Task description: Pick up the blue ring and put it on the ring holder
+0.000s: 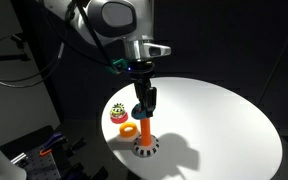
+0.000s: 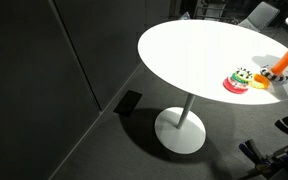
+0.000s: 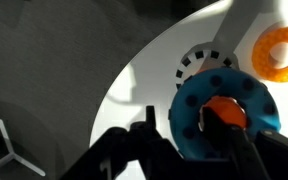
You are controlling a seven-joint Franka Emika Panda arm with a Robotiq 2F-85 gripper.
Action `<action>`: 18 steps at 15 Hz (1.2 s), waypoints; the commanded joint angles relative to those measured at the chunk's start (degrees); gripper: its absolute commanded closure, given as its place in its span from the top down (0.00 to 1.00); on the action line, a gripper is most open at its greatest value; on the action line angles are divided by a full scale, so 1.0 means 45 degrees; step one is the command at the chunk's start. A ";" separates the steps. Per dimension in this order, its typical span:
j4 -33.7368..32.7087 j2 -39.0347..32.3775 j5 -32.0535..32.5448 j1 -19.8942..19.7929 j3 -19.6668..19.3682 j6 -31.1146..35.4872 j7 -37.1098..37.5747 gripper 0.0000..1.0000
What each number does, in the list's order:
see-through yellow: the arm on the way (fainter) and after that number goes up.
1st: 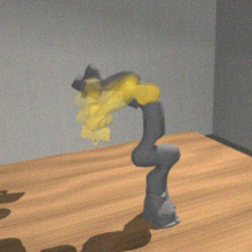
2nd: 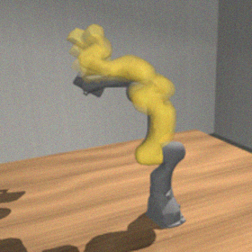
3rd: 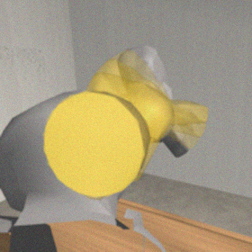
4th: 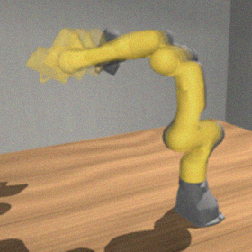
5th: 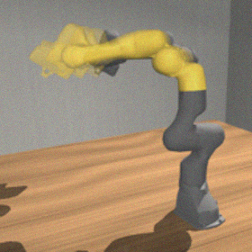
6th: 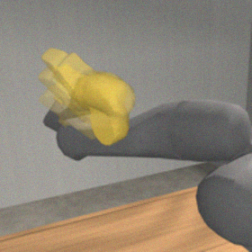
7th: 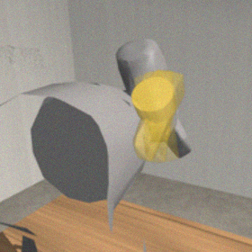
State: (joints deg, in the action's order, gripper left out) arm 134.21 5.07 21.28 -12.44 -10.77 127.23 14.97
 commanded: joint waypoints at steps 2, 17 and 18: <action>0.0163 0.0156 -0.0282 -0.0043 -0.0071 0.0130 -0.0475 0.90; 0.0192 0.0013 -0.1322 0.0009 -0.0024 -0.0295 -0.1539 1.00; 0.0192 0.0014 -0.1365 0.0011 -0.0025 -0.0307 -0.1615 1.00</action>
State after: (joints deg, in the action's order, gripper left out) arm 135.14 5.13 15.15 -12.44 -10.84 125.94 7.71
